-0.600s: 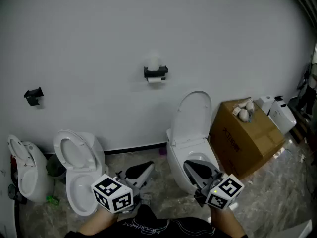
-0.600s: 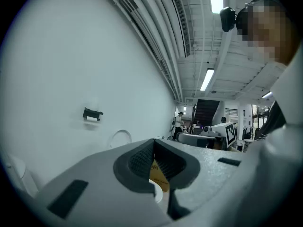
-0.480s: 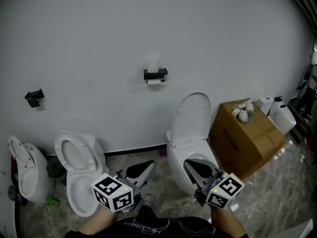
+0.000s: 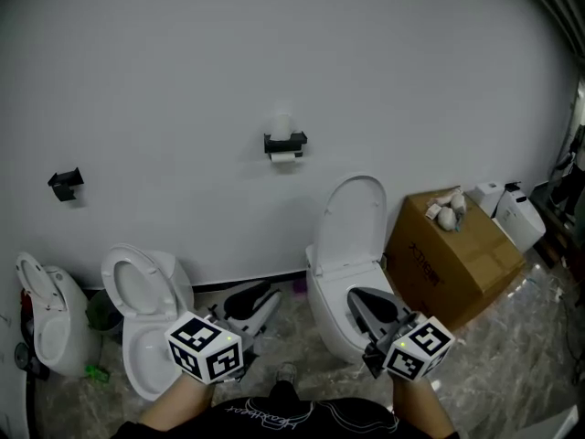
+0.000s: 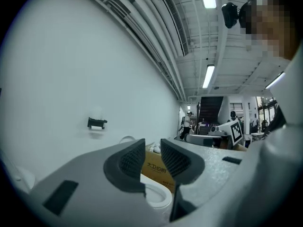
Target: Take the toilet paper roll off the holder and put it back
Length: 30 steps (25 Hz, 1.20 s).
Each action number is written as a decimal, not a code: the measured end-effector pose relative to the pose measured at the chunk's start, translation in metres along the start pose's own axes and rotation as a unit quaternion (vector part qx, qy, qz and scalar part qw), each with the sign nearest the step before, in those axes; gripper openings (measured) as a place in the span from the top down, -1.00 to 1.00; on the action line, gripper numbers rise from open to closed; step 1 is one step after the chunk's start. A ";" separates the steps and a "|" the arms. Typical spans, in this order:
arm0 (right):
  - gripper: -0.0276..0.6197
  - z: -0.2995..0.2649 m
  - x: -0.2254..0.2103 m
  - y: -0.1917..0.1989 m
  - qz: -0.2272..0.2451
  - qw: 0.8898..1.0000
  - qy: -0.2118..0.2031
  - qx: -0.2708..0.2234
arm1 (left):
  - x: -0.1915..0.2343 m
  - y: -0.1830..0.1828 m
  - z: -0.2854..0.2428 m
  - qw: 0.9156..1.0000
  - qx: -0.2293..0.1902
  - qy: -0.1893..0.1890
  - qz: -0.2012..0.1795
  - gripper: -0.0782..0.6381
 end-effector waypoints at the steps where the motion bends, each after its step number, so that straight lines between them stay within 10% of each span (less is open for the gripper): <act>1: 0.90 0.001 -0.002 0.000 0.001 1.000 0.003 0.001 | 0.002 -0.001 -0.001 1.000 -0.002 -0.003 0.000 0.50; 12: 0.90 -0.018 -0.029 0.020 0.004 1.000 0.008 0.013 | 0.042 0.009 -0.029 1.000 0.001 -0.028 -0.005 0.04; 30: 0.90 -0.167 -0.170 0.051 -0.013 0.999 0.031 0.029 | 0.215 0.022 -0.166 0.999 0.020 -0.044 0.017 0.02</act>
Point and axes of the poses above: the fingertips, and each gripper's own axes: z backward along the fingers, x to its left, y out of its underside, the point moved 7 cm from there along z, backward along the fingers, and after that the axes turned 13 degrees about -x, right-handed, at the moved point
